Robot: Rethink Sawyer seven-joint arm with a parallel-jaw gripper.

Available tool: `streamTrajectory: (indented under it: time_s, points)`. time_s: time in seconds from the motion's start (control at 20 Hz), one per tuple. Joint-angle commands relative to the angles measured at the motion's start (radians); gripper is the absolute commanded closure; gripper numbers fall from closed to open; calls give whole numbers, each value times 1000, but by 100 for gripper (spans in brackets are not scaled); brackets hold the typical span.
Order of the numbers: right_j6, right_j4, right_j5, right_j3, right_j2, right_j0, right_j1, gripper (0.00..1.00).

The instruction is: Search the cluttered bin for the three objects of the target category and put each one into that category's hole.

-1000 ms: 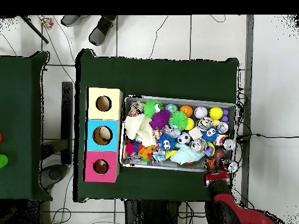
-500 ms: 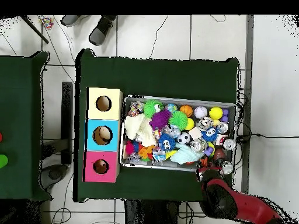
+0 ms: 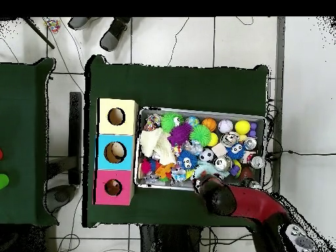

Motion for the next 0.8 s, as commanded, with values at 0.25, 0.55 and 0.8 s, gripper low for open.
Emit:
streamTrajectory:
  time_s: [0.25,0.55,0.8]
  points:
    - [214,235,240,-380,41,207,132,100]
    - [207,299,372,-517,5,282,159,100]
    - [182,325,425,-534,3,286,130,100]
